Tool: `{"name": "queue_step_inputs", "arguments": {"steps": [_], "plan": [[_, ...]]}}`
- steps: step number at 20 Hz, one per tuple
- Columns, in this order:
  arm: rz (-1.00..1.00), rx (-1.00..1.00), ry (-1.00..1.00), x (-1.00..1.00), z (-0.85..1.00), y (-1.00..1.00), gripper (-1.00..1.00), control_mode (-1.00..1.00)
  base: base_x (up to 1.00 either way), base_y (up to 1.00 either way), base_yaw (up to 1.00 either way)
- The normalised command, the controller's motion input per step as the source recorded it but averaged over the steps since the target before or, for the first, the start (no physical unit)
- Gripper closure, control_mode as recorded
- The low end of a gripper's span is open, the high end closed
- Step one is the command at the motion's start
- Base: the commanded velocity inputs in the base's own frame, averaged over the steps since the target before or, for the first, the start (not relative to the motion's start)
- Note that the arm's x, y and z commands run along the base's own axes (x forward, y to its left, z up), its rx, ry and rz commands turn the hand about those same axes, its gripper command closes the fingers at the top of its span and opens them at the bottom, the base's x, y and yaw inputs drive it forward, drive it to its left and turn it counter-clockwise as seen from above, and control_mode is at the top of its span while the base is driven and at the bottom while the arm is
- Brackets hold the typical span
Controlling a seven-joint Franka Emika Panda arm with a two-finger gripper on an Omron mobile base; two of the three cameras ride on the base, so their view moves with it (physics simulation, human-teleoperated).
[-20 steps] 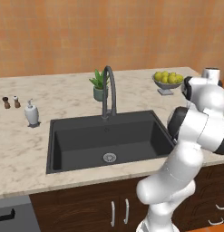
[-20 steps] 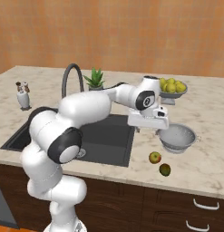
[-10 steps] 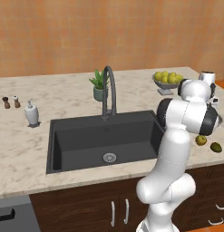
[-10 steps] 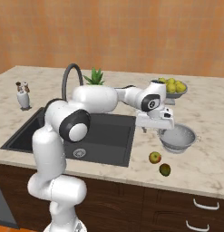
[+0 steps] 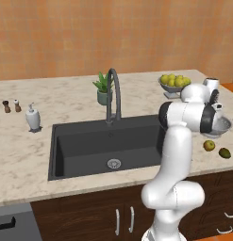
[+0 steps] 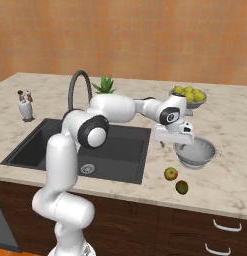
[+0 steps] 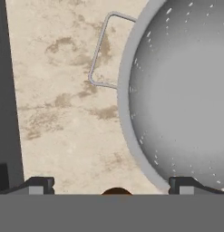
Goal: Put the colander in the sink, put the mango, apple in the colander, and turn on the sink faucet and pour water over the colander.
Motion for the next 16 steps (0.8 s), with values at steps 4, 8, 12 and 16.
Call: {"name": "queue_step_inputs", "arguments": {"steps": [4, 8, 12, 16], "plan": [[0.0, 0.0, 0.0, 0.11, -0.3, -0.02, -1.0, -1.0, 0.0, 0.0, 0.0], [0.0, 0.0, 0.0, 0.14, -0.33, -0.04, -1.0, -1.0, 0.0, 0.0, 0.0], [0.0, 0.0, 0.0, 0.11, -0.3, -0.03, -1.0, -1.0, 0.0, 0.0, 0.0], [0.0, 0.0, 0.0, 0.11, -0.22, -0.06, -1.0, -1.0, 0.0, 0.0, 0.0]]}}
